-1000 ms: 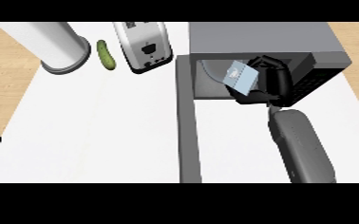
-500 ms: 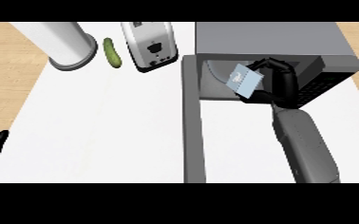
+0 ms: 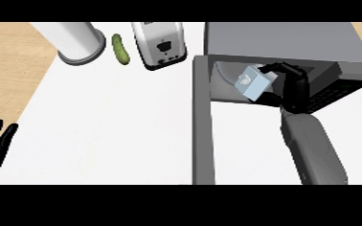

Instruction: Pick up the milk, place it into the microwave and close the microwave

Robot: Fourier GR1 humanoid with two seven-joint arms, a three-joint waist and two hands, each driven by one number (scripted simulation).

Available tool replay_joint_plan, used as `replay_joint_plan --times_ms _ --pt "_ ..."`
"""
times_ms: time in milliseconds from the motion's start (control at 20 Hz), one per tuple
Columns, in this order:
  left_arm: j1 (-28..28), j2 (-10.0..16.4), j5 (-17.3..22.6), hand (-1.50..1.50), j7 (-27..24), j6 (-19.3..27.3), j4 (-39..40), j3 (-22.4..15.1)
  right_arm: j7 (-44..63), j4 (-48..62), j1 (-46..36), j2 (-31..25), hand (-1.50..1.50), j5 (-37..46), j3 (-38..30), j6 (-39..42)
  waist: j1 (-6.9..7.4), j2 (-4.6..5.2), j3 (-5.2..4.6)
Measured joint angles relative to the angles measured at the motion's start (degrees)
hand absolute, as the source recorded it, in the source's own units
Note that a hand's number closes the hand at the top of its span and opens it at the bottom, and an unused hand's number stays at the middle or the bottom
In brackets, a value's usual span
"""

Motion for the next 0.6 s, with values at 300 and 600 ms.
replay_joint_plan --times_ms 300,600 --pt "-1.1 0.6 -1.8 -1.50 0.3 0.1 0.2 -0.5 -2.4 -1.8 1.4 1.5 -1.50 0.3 -2.7 -6.1 1.66 0.44 -0.33" --pt "-2.6 1.4 -3.4 -1.50 0.7 0.3 -0.1 -1.0 -4.9 -3.0 3.3 0.0 -1.50 5.7 -2.8 -11.6 3.23 1.00 -0.73"
